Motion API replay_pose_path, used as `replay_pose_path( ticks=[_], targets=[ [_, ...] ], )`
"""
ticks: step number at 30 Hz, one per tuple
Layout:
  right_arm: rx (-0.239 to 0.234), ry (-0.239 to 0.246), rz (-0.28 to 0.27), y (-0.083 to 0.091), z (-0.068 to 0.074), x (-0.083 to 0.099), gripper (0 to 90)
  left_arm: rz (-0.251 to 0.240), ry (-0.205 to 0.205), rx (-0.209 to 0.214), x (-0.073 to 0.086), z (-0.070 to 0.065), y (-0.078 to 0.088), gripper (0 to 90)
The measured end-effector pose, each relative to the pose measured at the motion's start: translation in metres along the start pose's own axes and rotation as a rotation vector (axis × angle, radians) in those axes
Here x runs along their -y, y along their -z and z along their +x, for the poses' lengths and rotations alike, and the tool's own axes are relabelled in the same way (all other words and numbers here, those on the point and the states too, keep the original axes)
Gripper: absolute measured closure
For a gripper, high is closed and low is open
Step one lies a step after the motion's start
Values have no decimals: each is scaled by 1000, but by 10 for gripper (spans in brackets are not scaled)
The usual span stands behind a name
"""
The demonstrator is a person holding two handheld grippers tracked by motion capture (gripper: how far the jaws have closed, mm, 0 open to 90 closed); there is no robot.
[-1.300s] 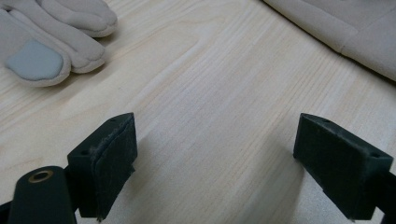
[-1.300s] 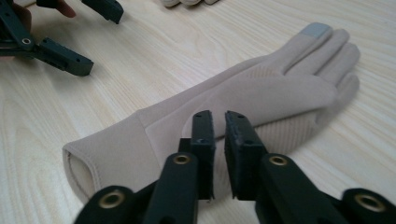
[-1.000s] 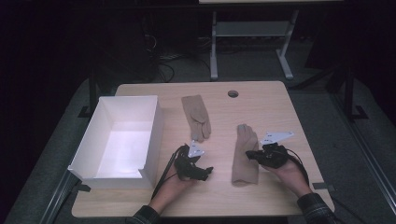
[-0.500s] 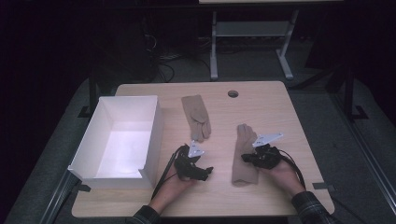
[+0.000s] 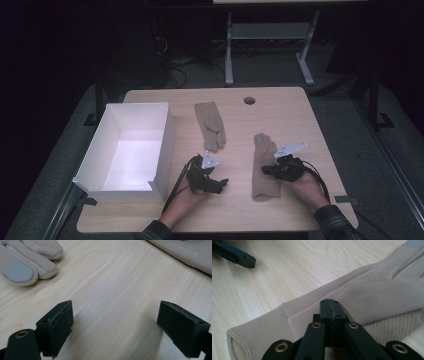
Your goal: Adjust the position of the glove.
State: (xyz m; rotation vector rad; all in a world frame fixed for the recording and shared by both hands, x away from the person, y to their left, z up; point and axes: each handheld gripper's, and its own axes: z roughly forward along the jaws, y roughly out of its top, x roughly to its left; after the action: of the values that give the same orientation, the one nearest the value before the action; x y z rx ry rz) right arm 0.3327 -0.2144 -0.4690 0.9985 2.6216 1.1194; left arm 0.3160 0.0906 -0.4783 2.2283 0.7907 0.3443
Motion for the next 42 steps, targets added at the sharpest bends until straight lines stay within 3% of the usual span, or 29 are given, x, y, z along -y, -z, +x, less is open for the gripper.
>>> replay_pose_path(
  ticks=[9,15,33,36,39,42],
  targets=[
    [2,-6,13,9,-3,7,900,0,6,2,0,0,0,129],
    [-7,15,28,18,-4,14,900,0,7,2,0,0,0,129],
    [-12,41,50,36,16,34,893,-1,8,2,0,-1,0,129],
    [5,55,40,43,17,29,801,0,-4,-1,0,0,0,129],
    [47,34,-34,56,13,25,696,-2,2,1,0,0,0,129],
    [103,-1,-58,61,3,29,578,0,4,1,0,0,0,129]
  ],
)
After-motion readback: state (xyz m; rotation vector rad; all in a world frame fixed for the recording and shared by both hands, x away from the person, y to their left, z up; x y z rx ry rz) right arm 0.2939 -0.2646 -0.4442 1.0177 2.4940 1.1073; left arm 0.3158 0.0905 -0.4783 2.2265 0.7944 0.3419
